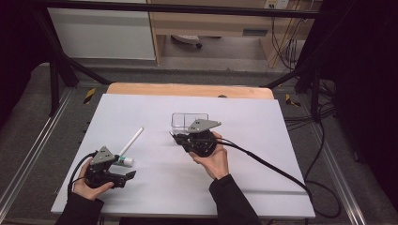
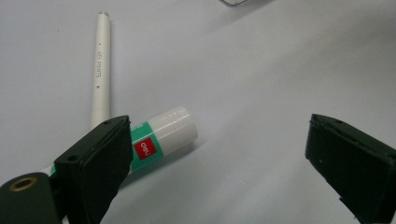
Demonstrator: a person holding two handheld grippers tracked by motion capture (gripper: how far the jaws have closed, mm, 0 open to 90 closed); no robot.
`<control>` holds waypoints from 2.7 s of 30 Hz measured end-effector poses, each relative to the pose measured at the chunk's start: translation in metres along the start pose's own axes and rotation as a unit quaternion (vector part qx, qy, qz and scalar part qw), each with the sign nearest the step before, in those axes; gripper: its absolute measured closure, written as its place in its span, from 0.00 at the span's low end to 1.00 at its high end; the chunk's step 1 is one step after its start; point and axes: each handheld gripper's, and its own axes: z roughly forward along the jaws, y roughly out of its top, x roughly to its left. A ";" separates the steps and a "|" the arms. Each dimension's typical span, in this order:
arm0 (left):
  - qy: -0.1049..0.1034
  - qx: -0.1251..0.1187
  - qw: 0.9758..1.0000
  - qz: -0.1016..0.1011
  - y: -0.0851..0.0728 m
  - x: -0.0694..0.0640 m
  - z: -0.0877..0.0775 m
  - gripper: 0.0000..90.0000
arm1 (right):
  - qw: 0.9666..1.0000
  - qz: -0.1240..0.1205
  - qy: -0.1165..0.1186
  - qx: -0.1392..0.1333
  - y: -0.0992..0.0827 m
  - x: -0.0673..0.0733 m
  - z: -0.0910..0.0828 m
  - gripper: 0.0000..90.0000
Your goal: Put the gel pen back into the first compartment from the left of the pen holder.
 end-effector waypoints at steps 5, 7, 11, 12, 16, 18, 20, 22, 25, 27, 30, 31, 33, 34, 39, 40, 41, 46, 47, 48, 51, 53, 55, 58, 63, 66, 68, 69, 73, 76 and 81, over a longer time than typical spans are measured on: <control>-0.001 0.000 1.000 -0.001 0.000 0.000 0.000 0.08 | 0.999 0.018 -0.018 -0.046 0.006 -0.003 -0.002 0.90; -0.001 -0.001 1.000 -0.001 0.000 0.000 0.000 0.08 | 0.997 0.028 -0.025 -0.062 0.008 -0.005 -0.002 0.90; -0.001 0.000 1.000 -0.001 0.000 0.000 0.000 0.08 | 0.994 0.043 -0.041 -0.097 0.012 -0.011 0.000 0.90; -0.001 0.000 1.000 -0.001 0.000 0.000 0.000 0.08 | 0.992 0.048 -0.041 -0.105 0.013 -0.013 0.001 0.90; -0.002 0.000 1.000 -0.002 -0.001 0.001 0.001 0.08 | 0.989 0.061 -0.044 -0.125 0.015 -0.019 0.007 0.90; -0.001 0.001 1.000 -0.002 -0.001 0.001 0.001 0.08 | 0.988 0.066 -0.048 -0.134 0.017 -0.022 0.010 0.90; -0.001 0.001 1.000 -0.001 -0.001 0.001 0.001 0.08 | 0.986 0.069 -0.051 -0.144 0.020 -0.024 0.013 0.90; -0.002 -0.001 1.000 -0.001 -0.001 0.002 0.000 0.08 | 0.984 0.071 -0.056 -0.154 0.024 -0.025 0.015 0.90; -0.002 -0.001 1.000 -0.003 -0.001 0.002 0.000 0.08 | 0.982 0.075 -0.058 -0.164 0.031 -0.027 0.018 0.90; -0.002 -0.001 1.000 -0.004 -0.001 0.002 0.000 0.08 | 0.980 0.081 -0.056 -0.173 0.034 -0.029 0.020 0.90; -0.002 -0.001 1.000 -0.001 -0.001 0.002 0.000 0.08 | 0.978 0.083 -0.059 -0.181 0.040 -0.030 0.025 0.90; -0.002 -0.001 1.000 -0.002 -0.001 0.002 0.000 0.08 | 0.978 0.083 -0.059 -0.183 0.041 -0.030 0.027 0.90; -0.002 -0.002 1.000 -0.004 -0.001 0.002 0.000 0.08 | 0.977 0.087 -0.058 -0.187 0.044 -0.031 0.032 0.90; -0.002 -0.002 1.000 -0.004 -0.001 0.002 0.000 0.08 | 0.976 0.085 -0.061 -0.188 0.045 -0.032 0.034 0.90; -0.001 -0.003 1.000 -0.001 0.000 0.002 -0.001 0.08 | 0.974 0.085 -0.067 -0.200 0.053 -0.037 0.044 0.90; -0.002 -0.003 1.000 -0.001 0.000 0.002 -0.001 0.08 | 0.974 0.082 -0.069 -0.200 0.055 -0.039 0.046 0.90; -0.002 -0.004 1.000 -0.003 0.000 0.002 0.000 0.08 | 0.973 0.082 -0.071 -0.203 0.056 -0.040 0.047 0.90; -0.003 -0.001 1.000 -0.001 -0.001 0.003 0.000 0.08 | 0.969 0.085 -0.078 -0.217 0.061 -0.049 0.054 0.90; -0.004 -0.001 1.000 -0.001 -0.001 0.003 0.000 0.08 | 0.969 0.087 -0.081 -0.219 0.061 -0.050 0.056 0.90; -0.003 -0.001 1.000 -0.002 -0.001 0.003 0.000 0.08 | 0.968 0.089 -0.081 -0.218 0.060 -0.052 0.057 0.90; -0.003 0.000 1.000 -0.002 -0.002 0.004 0.001 0.08 | 0.969 0.090 -0.083 -0.215 0.058 -0.057 0.063 0.90; -0.003 0.000 1.000 -0.002 -0.002 0.004 0.001 0.08 | 0.970 0.091 -0.084 -0.211 0.056 -0.059 0.067 0.90; -0.003 0.000 1.000 -0.002 -0.002 0.004 0.001 0.08 | 0.970 0.090 -0.084 -0.209 0.054 -0.062 0.071 0.90; -0.004 0.001 1.000 -0.003 -0.002 0.003 0.002 0.08 | 0.971 0.096 -0.081 -0.204 0.050 -0.066 0.077 0.90; -0.005 0.001 1.000 -0.004 -0.003 0.004 0.001 0.08 | 0.973 0.097 -0.086 -0.193 0.045 -0.071 0.084 0.90; -0.005 -0.001 1.000 -0.004 -0.002 0.003 0.001 0.08 | 0.974 0.100 -0.085 -0.185 0.042 -0.070 0.087 0.90; -0.005 -0.001 1.000 -0.004 -0.002 0.003 0.000 0.08 | 0.974 0.097 -0.087 -0.186 0.039 -0.069 0.088 0.90; -0.005 -0.001 1.000 -0.004 -0.002 0.003 0.000 0.08 | 0.974 0.099 -0.085 -0.184 0.037 -0.069 0.089 0.90; -0.005 -0.002 1.000 -0.004 -0.002 0.004 0.000 0.08 | 0.975 0.100 -0.086 -0.178 0.029 -0.069 0.089 0.90; -0.004 0.000 1.000 -0.004 -0.003 0.004 0.001 0.08 | 0.976 0.102 -0.085 -0.174 0.022 -0.068 0.090 0.90; -0.004 0.001 1.000 -0.003 -0.003 0.004 0.001 0.08 | 0.975 0.107 -0.086 -0.173 0.010 -0.067 0.092 0.90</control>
